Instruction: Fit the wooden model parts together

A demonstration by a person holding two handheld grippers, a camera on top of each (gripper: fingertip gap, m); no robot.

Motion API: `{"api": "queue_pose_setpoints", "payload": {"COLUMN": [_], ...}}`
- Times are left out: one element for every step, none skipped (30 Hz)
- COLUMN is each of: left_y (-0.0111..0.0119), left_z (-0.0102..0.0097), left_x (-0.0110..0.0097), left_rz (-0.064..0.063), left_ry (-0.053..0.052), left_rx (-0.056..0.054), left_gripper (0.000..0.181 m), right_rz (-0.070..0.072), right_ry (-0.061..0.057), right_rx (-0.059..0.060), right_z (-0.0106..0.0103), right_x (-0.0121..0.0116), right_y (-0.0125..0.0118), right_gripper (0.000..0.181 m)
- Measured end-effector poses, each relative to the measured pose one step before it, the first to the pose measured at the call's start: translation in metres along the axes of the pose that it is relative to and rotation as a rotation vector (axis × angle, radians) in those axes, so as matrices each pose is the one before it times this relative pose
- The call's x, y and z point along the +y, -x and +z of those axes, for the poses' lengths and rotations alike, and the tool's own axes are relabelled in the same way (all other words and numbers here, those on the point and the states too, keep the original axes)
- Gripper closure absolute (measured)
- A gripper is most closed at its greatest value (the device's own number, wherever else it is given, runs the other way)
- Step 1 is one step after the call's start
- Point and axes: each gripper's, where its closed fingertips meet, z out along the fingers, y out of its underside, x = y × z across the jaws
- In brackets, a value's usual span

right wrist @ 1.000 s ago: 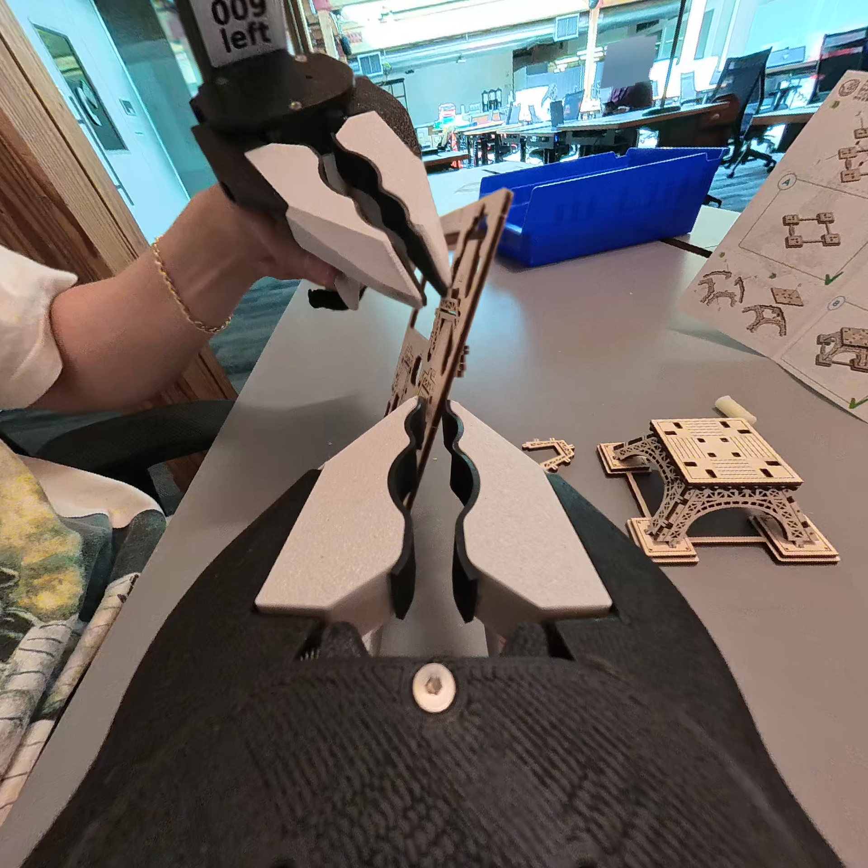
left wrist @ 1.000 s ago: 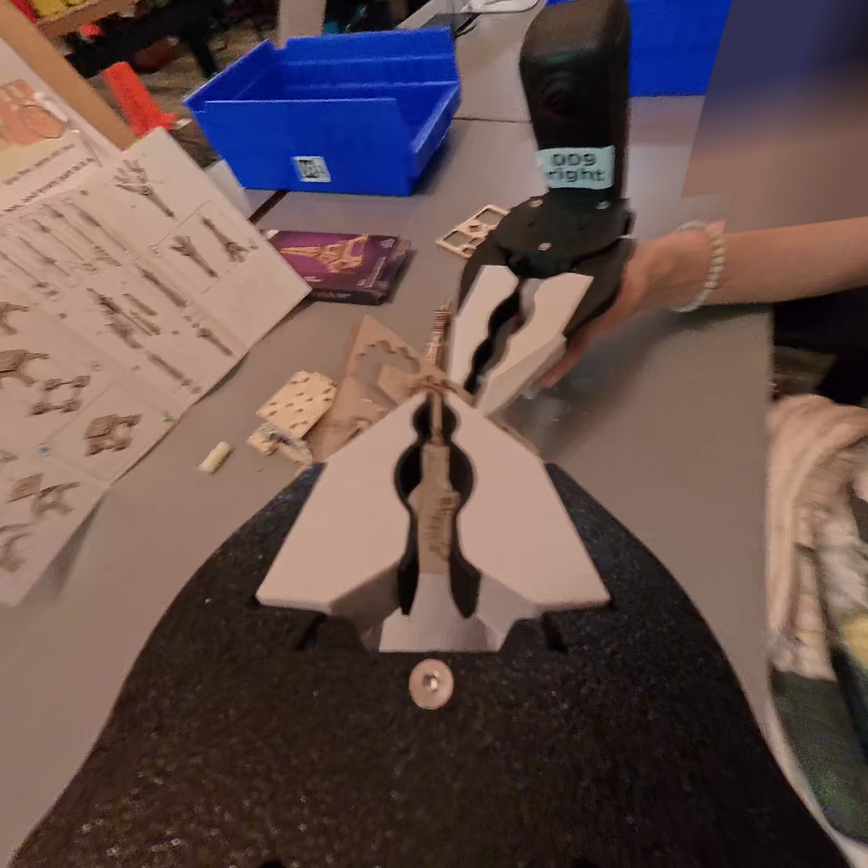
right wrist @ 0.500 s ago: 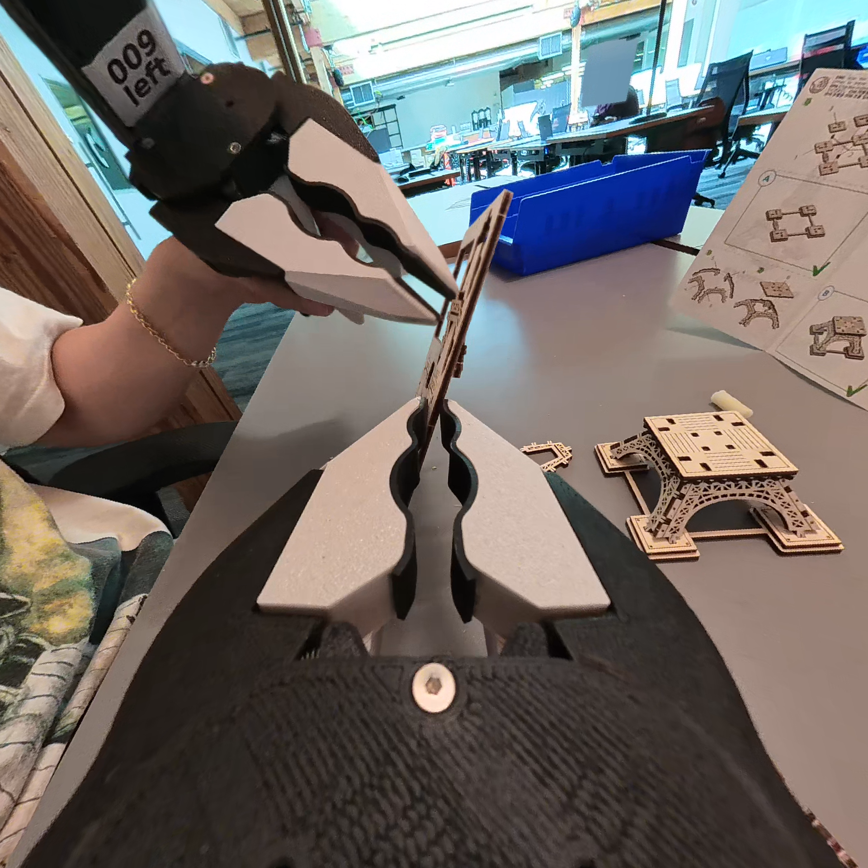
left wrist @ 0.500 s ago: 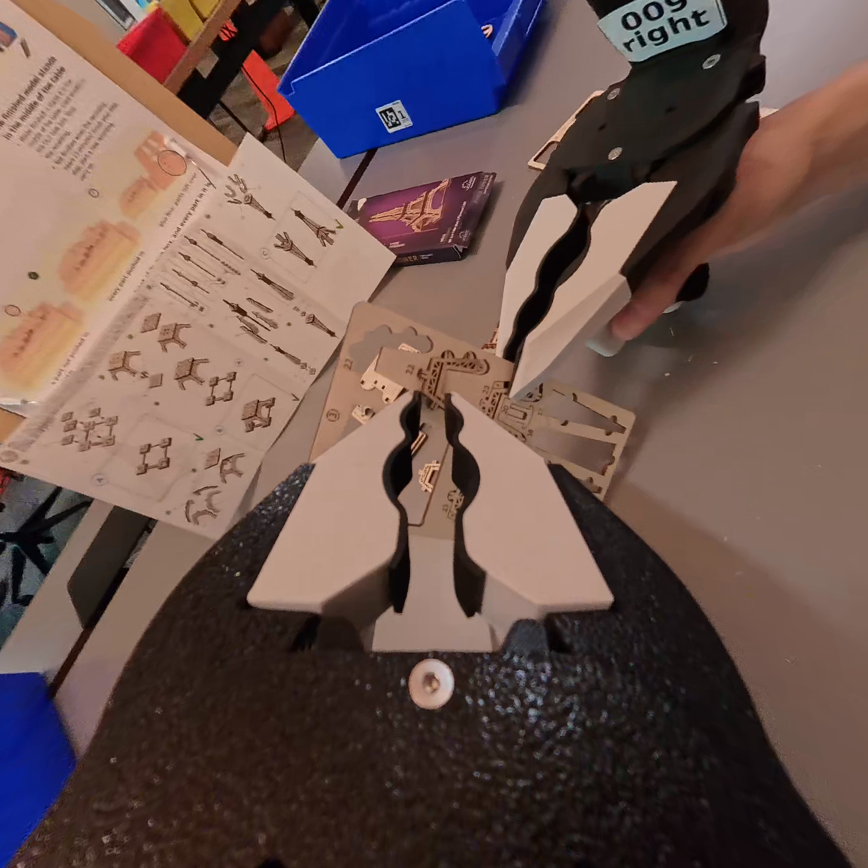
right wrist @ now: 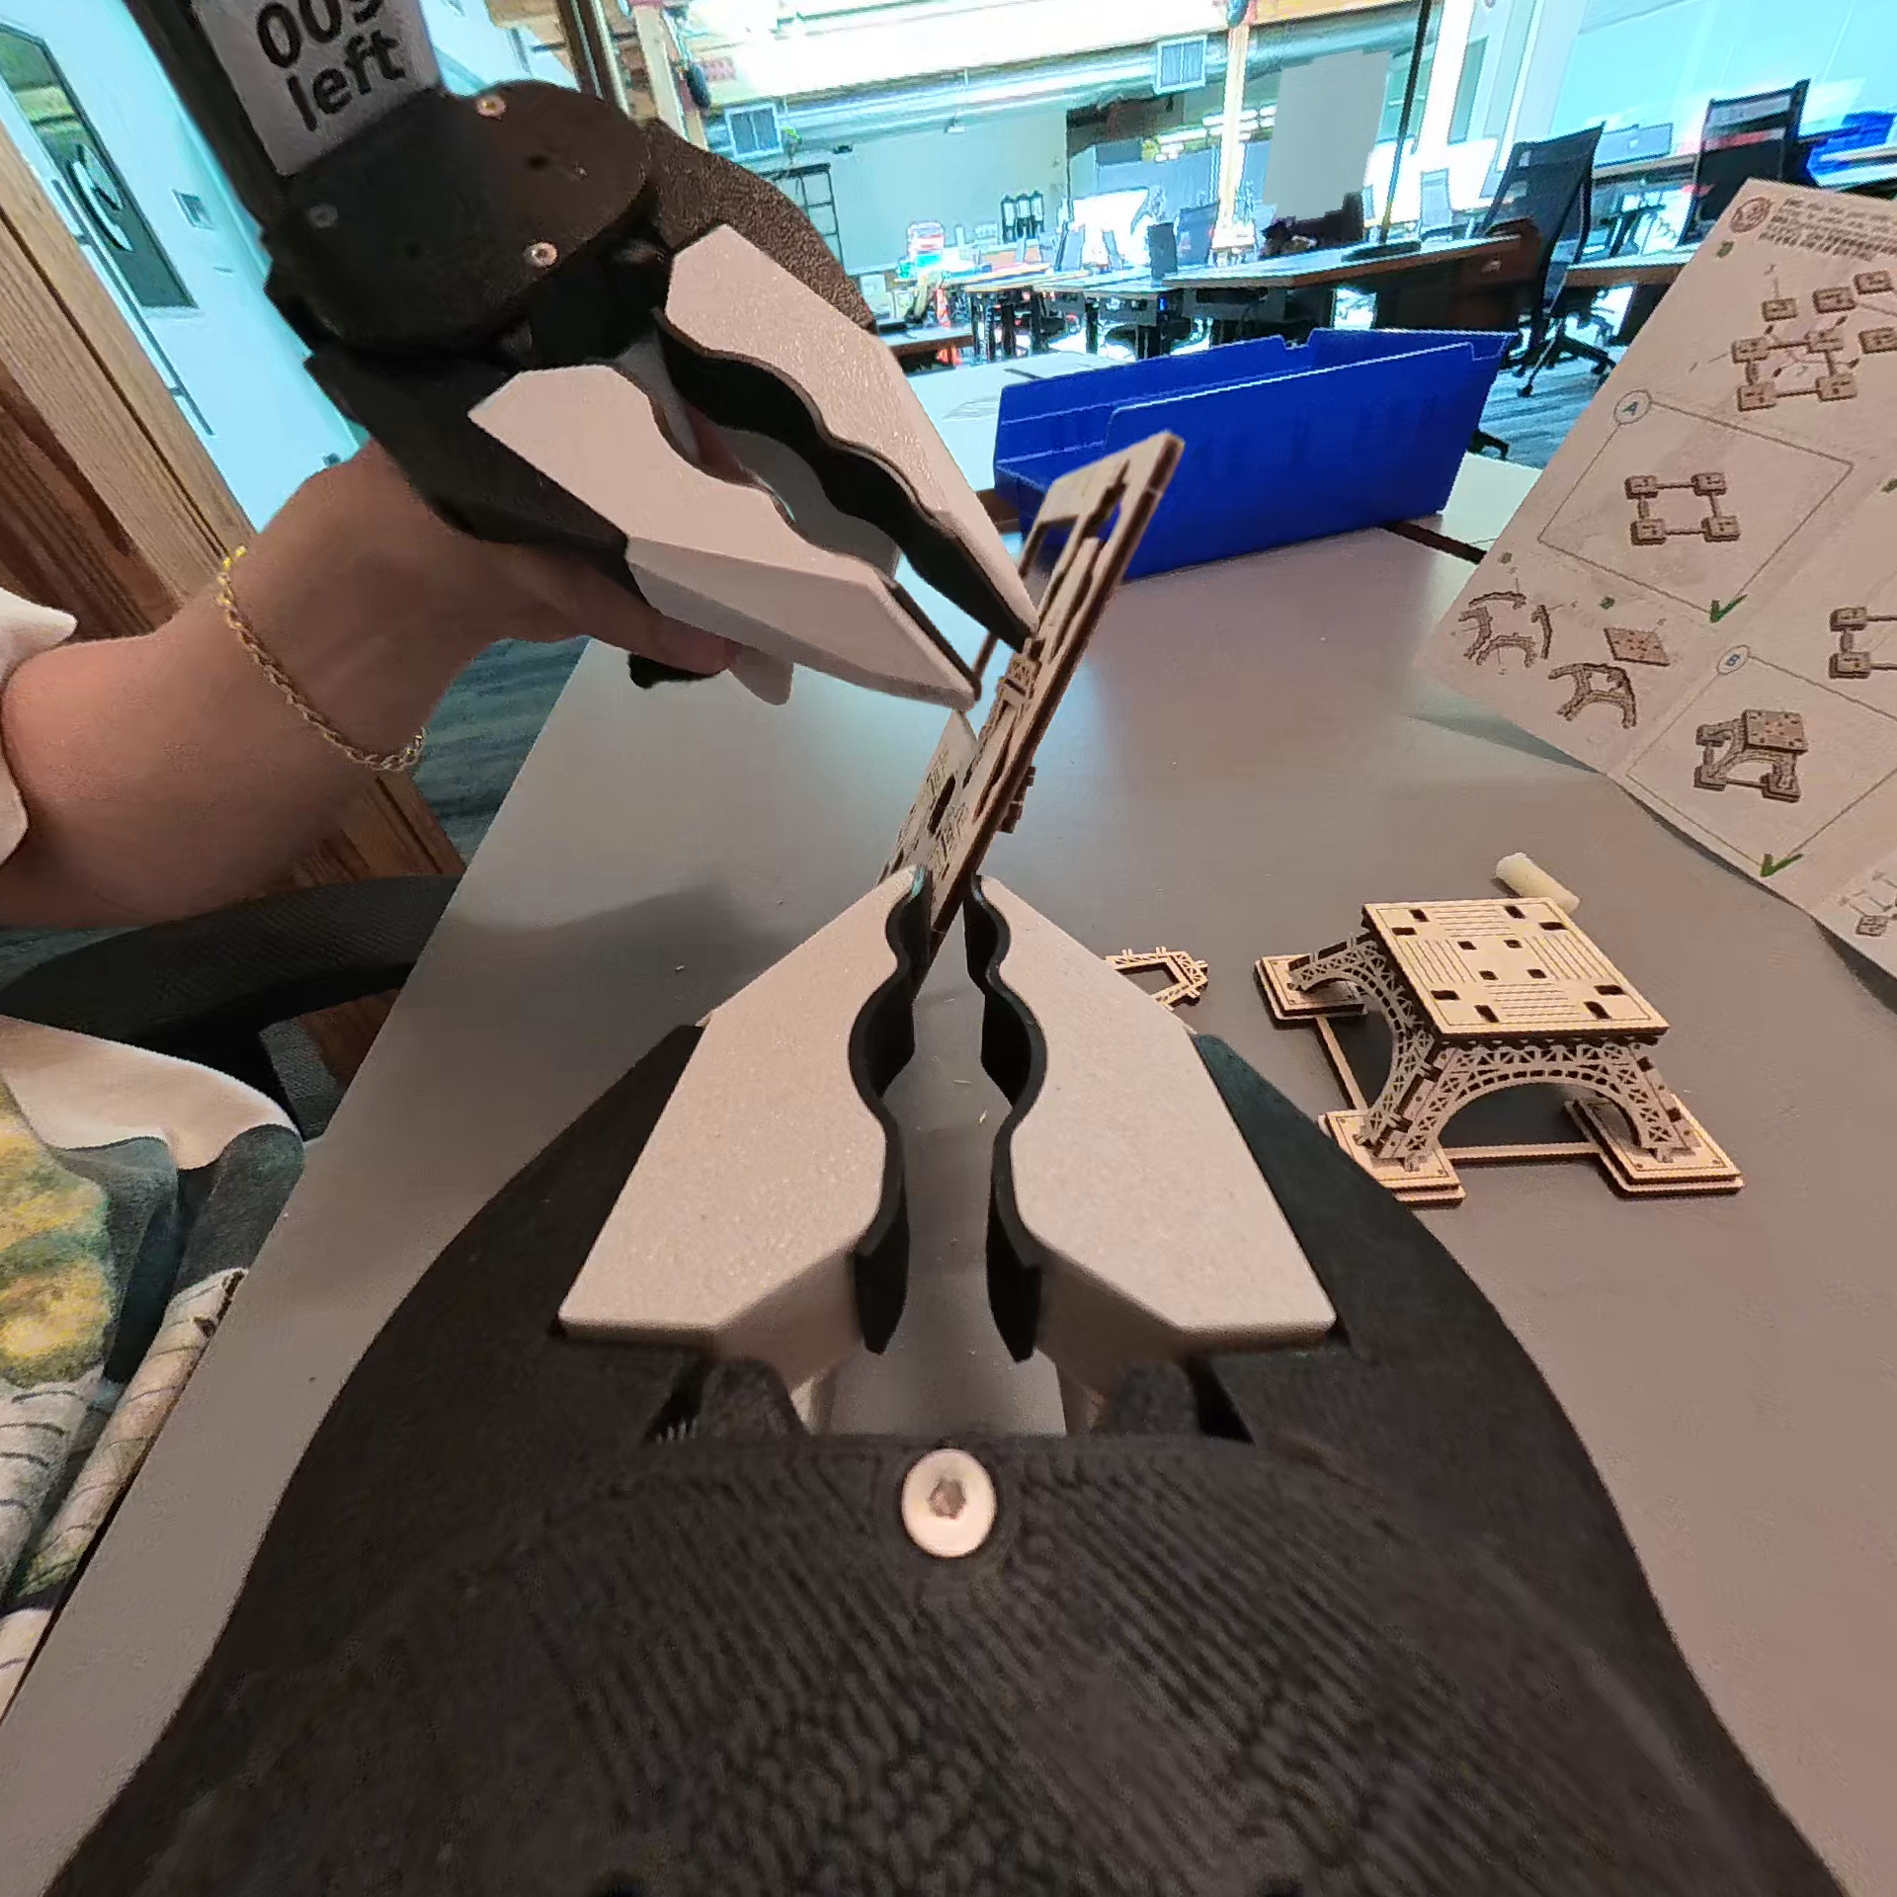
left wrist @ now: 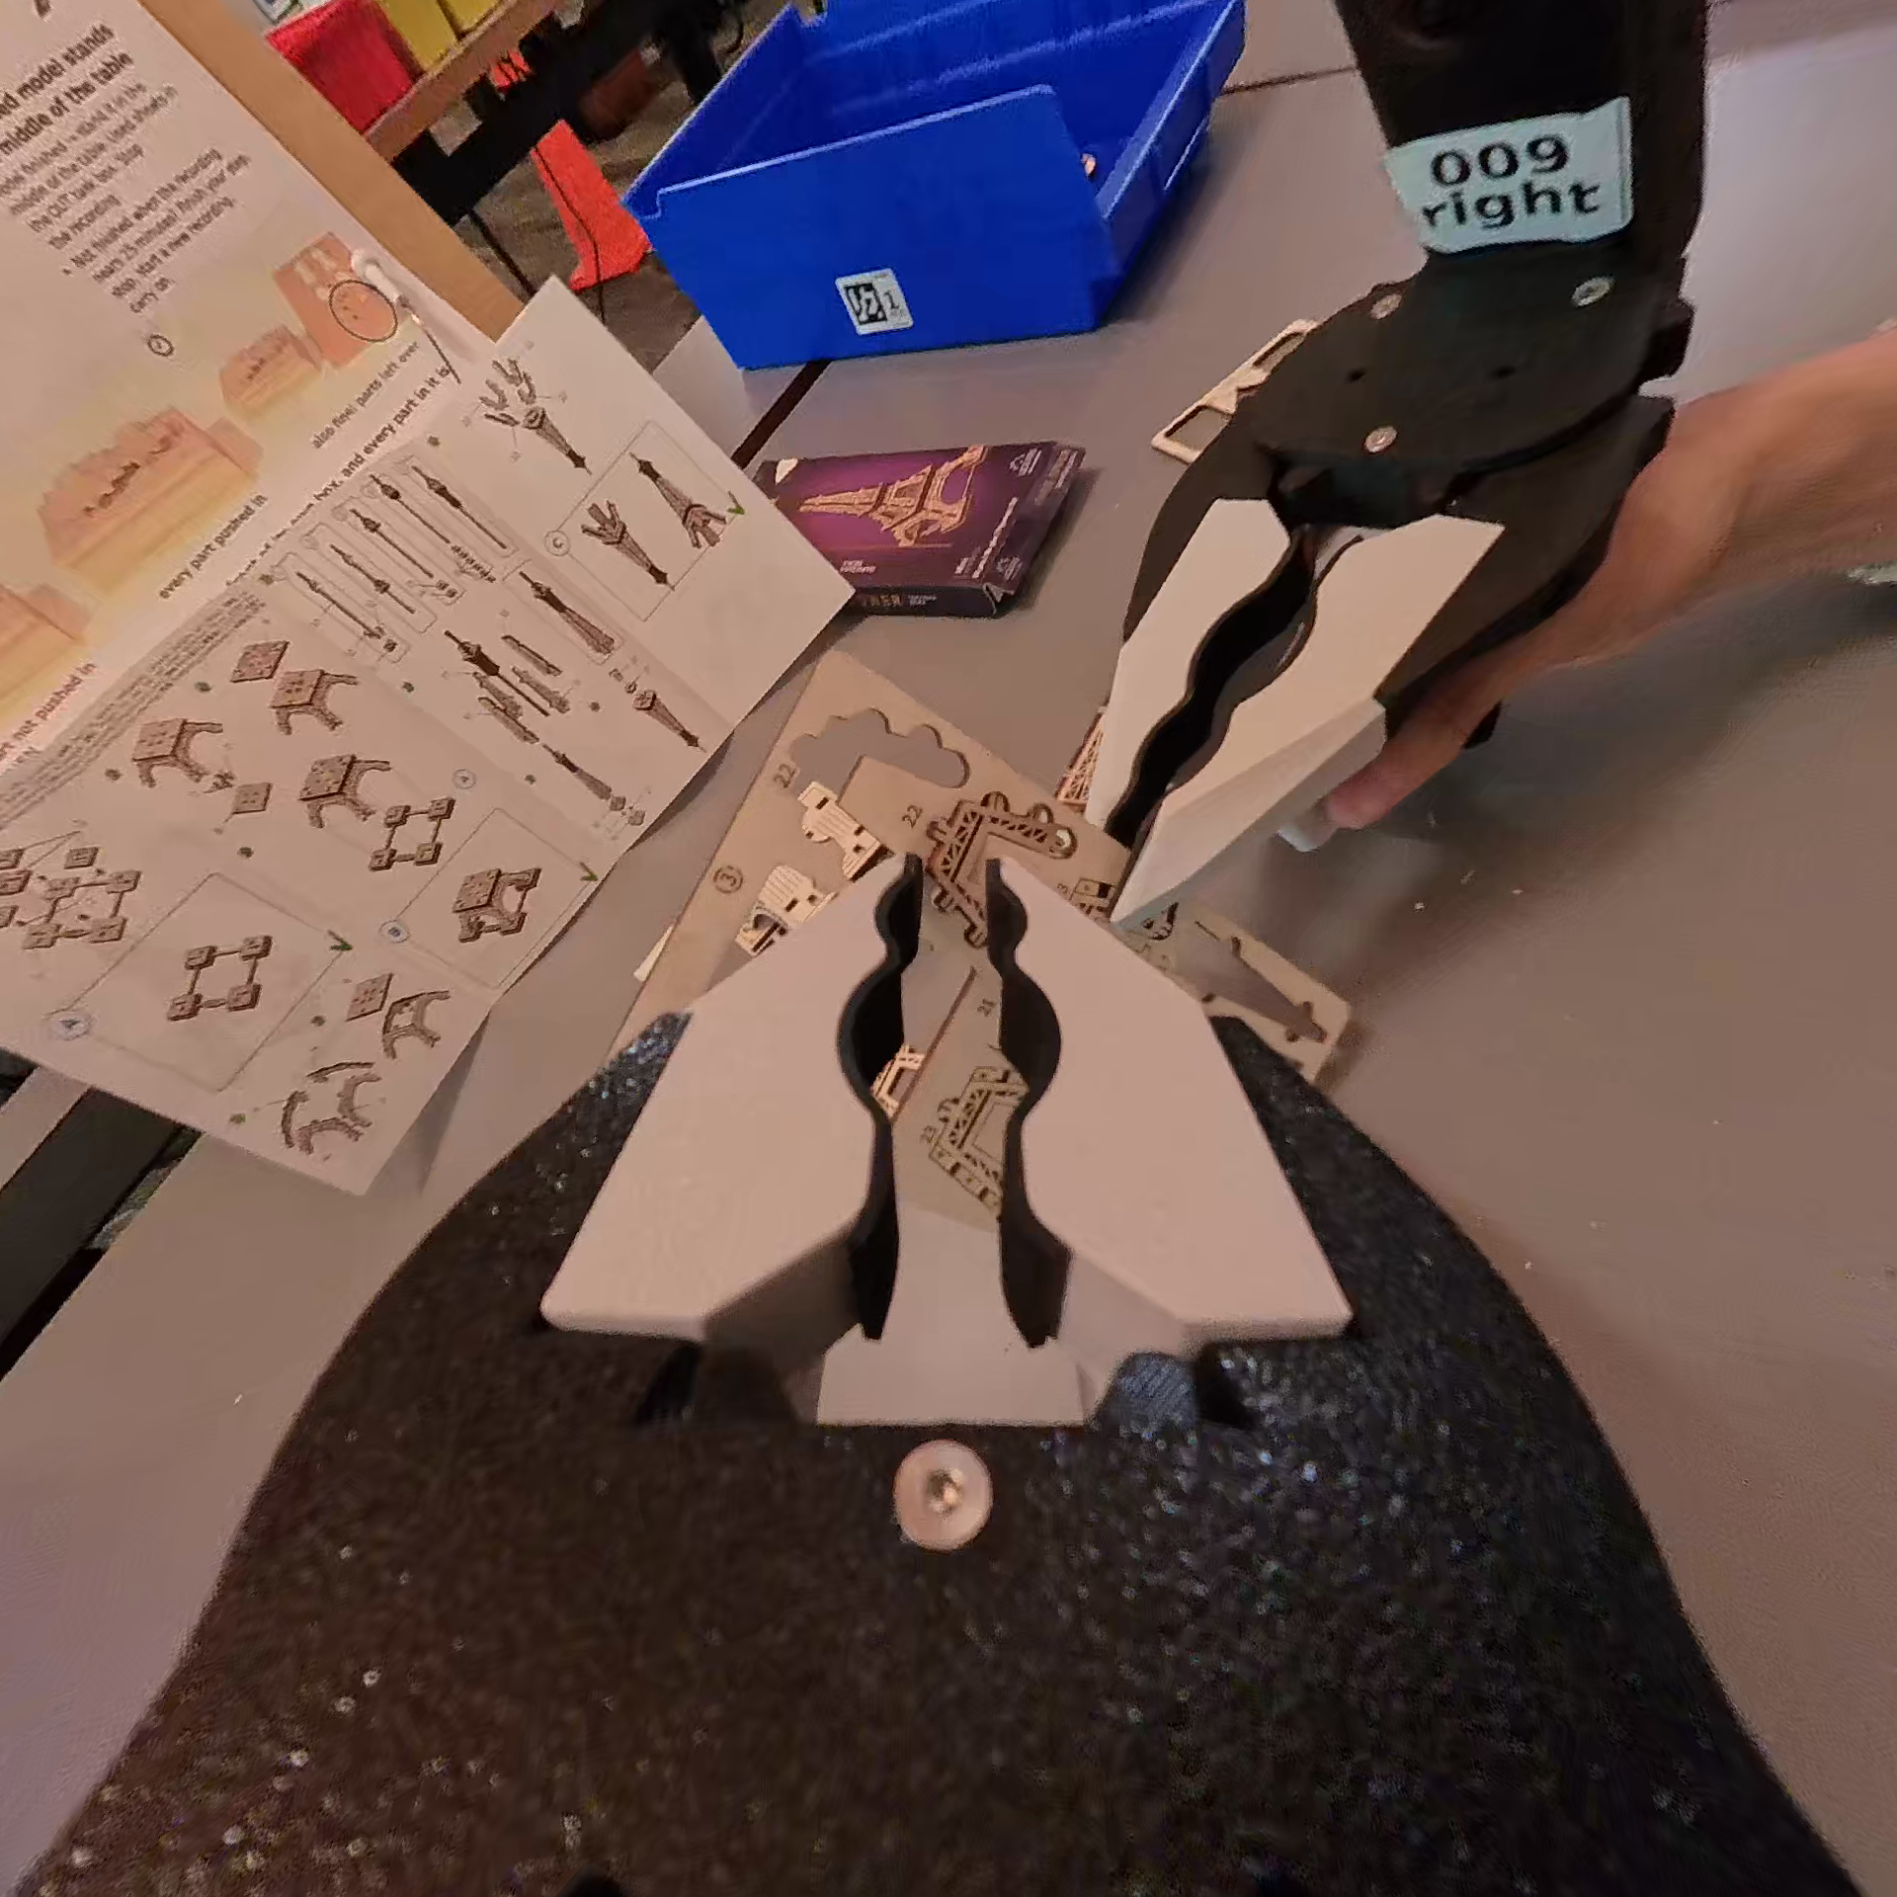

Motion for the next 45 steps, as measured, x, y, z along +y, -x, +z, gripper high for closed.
{"api": "queue_pose_setpoints", "payload": {"left_y": [-0.00008, -0.00006, -0.00031, -0.00102, 0.00002, 0.00123, 0.00009, -0.00096, -0.00018, 0.00067, 0.00036, -0.00023, -0.00056, -0.00123, -0.00182, -0.00099, -0.00074, -0.00142, -0.00627, -0.01825, -0.00651, 0.00139, 0.00383, -0.0002, -0.00406, -0.00312, -0.00101, 0.00102, 0.00328, 0.00605, 0.00739, 0.00542, 0.00225, 0.00075, 0.00104, 0.00135, 0.00132, 0.00186, 0.00149, 0.00066, 0.00054, 0.0004, -0.0005, -0.00166, -0.00121], "left_z": [-0.00086, -0.00045, -0.00054, -0.00033, -0.00031, 0.00002, 0.00047, 0.00114, 0.00151, 0.00075, 0.00036, 0.00064, 0.00102, 0.00133, 0.00104, -0.00012, -0.00163, -0.0035, -0.0042, -0.00174, 0.00324, 0.00423, 0.00362, 0.00206, 0.00047, -0.00112, -0.00236, -0.00339, -0.00422, -0.00424, -0.00333, -0.00185, -0.00027, 0.00111, 0.00207, 0.00248, 0.00266, 0.00222, 0.00166, 0.00135, 0.00087, 0.00065, 0.00068, 0.00099, 0.00106], "left_x": [-0.00156, -0.00141, -0.00074, -0.00081, -0.00038, -0.00004, -0.0001, 0.00025, 0.00058, 0.00027, 0.00017, 0.00065, 0.00119, 0.00131, 0.00081, -0.00001, -0.00149, -0.00503, -0.0083, -0.00683, 0.00255, 0.01023, 0.00895, 0.00337, -0.00109, -0.00291, -0.00275, -0.00204, -0.00224, -0.00231, -0.00149, -0.00097, -0.00034, 0.00061, 0.00148, 0.00187, 0.00197, 0.00118, 0.00075, 0.00072, 0.00073, 0.00069, 0.00043, 0.00051, 0.0012], "left_rz": [-0.0063, -0.0003, 0.0069, 0.0093, 0.0106, 0.0123, 0.0082, 0.0019, 0.001, 0.0043, 0.0106, 0.012, 0.0081, 0.0013, -0.0064, -0.0081, -0.0048, -0.0126, -0.0229, -0.024, -0.04, 0.0141, 0.0477, 0.0486, 0.0262, 0.0033, -0.0032, 0.0013, 0.0099, 0.0164, 0.0171, 0.0176, 0.021, 0.0229, 0.0225, 0.0243, 0.0234, 0.0188, 0.015, 0.0127, 0.0104, 0.0075, 0.0011, -0.007, -0.0107], "left_ry": [-0.014, -0.0116, -0.0046, -0.0026, 0.0009, 0.0019, 0.0015, 0.0034, 0.0053, 0.0049, 0.0054, 0.0077, 0.0092, 0.0069, 0.0016, -0.0057, -0.0163, -0.0401, -0.0602, -0.0489, 0.0157, 0.065, 0.0527, 0.0178, -0.009, -0.019, -0.016, -0.0087, -0.0052, -0.0017, 0.0063, 0.0115, 0.0134, 0.0171, 0.0197, 0.0196, 0.0199, 0.0151, 0.0116, 0.0098, 0.0092, 0.0076, 0.0037, 0.0027, 0.0042], "left_rx": [0.0079, 0.0024, -0.0005, 0.0008, -0.0082, -0.0182, -0.0102, -0.0012, -0.0041, -0.0091, -0.0072, -0.0032, 0.0007, 0.008, 0.0171, 0.0172, 0.0222, 0.0337, 0.068, 0.1394, 0.0462, -0.018, -0.0482, -0.0248, 0.0073, 0.0109, 0.0036, -0.0062, -0.0221, -0.0431, -0.0521, -0.039, -0.0183, -0.0091, -0.0127, -0.0153, -0.0164, -0.021, -0.0177, -0.0109, -0.0084, -0.0057, 0.0017, 0.0114, 0.0109], "left_gripper": [0.172, 0.172, 0.173, 0.175, 0.175, 0.176, 0.175, 0.171, 0.169, 0.17, 0.17, 0.17, 0.169, 0.167, 0.163, 0.163, 0.166, 0.172, 0.181, 0.181, 0.181, 0.181, 0.181, 0.181, 0.181, 0.175, 0.168, 0.169, 0.168, 0.167, 0.168, 0.168, 0.168, 0.167, 0.167, 0.167, 0.167, 0.167, 0.168, 0.167, 0.168, 0.167, 0.167, 0.166, 0.166], "right_rz": [0.0007, 0.0032, 0.004, 0.0042, 0.0041, 0.0063, 0.0083, 0.0021, 0.0003, 0.0012, 0.0003, -0.0031, -0.0086, -0.014, -0.0122, -0.0062, 0.004, 0.0081, 0.007, -0.0063, 0.0013, -0.0032, -0.0077, -0.0104, -0.0047, 0.0077, 0.0167, 0.019, 0.021, 0.0198, 0.0151, 0.0124, 0.0104, 0.0021, -0.0036, -0.0071, -0.0068, -0.003, 0.0027, 0.0044, 0.0067, 0.0046, 0.0001, -0.002, -0.002], "right_ry": [-0.0005, -0.0032, -0.0008, -0.0037, -0.0044, -0.0054, -0.0062, -0.0015, -0.0006, 0.0006, 0.0003, 0.0027, 0.0068, 0.0087, 0.011, 0.0113, 0.012, 0.0053, -0.0043, -0.0284, -0.0012, 0.0165, 0.0122, 0.0062, -0.0003, -0.0005, -0.0021, -0.0083, -0.0099, -0.0106, -0.0093, -0.0048, -0.0017, 0.0012, 0.0043, 0.0053, 0.0046, 0.0055, -0.0004, 0.0008, 0.0049, 0.0045, 0.0036, 0.0042, 0.008], "right_rx": [0.0039, 0.0036, 0.0011, 0.004, -0.0024, -0.0047, 0.0004, 0.0013, -0.005, -0.0055, -0.002, -0.0059, -0.0023, -0.0002, 0.004, 0.0081, 0.0058, 0.0038, 0.015, 0.0105, -0.0095, -0.0262, 0.0008, 0.01, 0.0016, 0.0038, 0.0056, -0.0017, -0.001, 0.0005, -0.0055, -0.0064, -0.0034, -0.0058, -0.0044, -0.0028, -0.0048, -0.0011, 0.0019, -0.0031, -0.0104, -0.0046, -0.0003, 0.0001, 0.0051], "right_z": [0.00012, 0.00019, 0.00018, 0.00011, -0.00013, 0.0, -0.00003, -0.00011, -0.00008, 0.00002, 0.00003, 0.0001, 0.00013, 0.00014, 0.00009, -0.00013, -0.00012, -0.00031, -0.0006, -0.00079, 0.00048, 0.00131, 0.00118, 0.00082, 0.00021, -0.00026, -0.00068, -0.0011, -0.00134, -0.00143, -0.00111, -0.0006, 0.00004, 0.00049, 0.00071, 0.00074, 0.00079, 0.00064, 0.00023, -0.0001, -0.00006, -0.00001, -0.0001, 0.00008, 0.0001], "right_x": [-0.00007, -0.00046, -0.00007, -0.00057, -0.00056, -0.00075, -0.00077, -0.00022, -0.00011, 0.00003, 0.00002, 0.00029, 0.00084, 0.00105, 0.00151, 0.00144, 0.00167, 0.00076, -0.00052, -0.00405, -0.0001, 0.0022, 0.00163, 0.00081, -0.00006, -0.00001, -0.00013, -0.00092, -0.0012, -0.00122, -0.00113, -0.00048, -0.00005, 0.00026, 0.00059, 0.00074, 0.00064, 0.00072, -0.00001, 0.00016, 0.00071, 0.00061, 0.00057, 0.00052, 0.00108], "right_y": [-0.00045, -0.00042, -0.00028, -0.0008, -0.00001, 0.00017, -0.00047, -0.00028, 0.00053, 0.00055, 0.00022, 0.00091, 0.00066, 0.00054, -0.00012, -0.00116, -0.0014, -0.00144, -0.00285, -0.00151, 0.00153, 0.00425, 0.00099, -0.00013, 0.00049, -0.00088, -0.00212, -0.00162, -0.00179, -0.00185, -0.00049, 0.00019, 0.00014, 0.00115, 0.00121, 0.00137, 0.00166, 0.00076, -0.00022, 0.0, 0.00079, 0.00019, -0.00002, 0.00019, -0.0006], "right_gripper": [0.178, 0.178, 0.179, 0.179, 0.179, 0.179, 0.179, 0.18, 0.179, 0.179, 0.179, 0.179, 0.178, 0.178, 0.178, 0.178, 0.178, 0.179, 0.181, 0.181, 0.181, 0.181, 0.181, 0.181, 0.181, 0.181, 0.181, 0.181, 0.181, 0.181, 0.181, 0.181, 0.181, 0.181, 0.181, 0.181, 0.181, 0.181, 0.181, 0.181, 0.181, 0.181, 0.181, 0.18, 0.18]}}
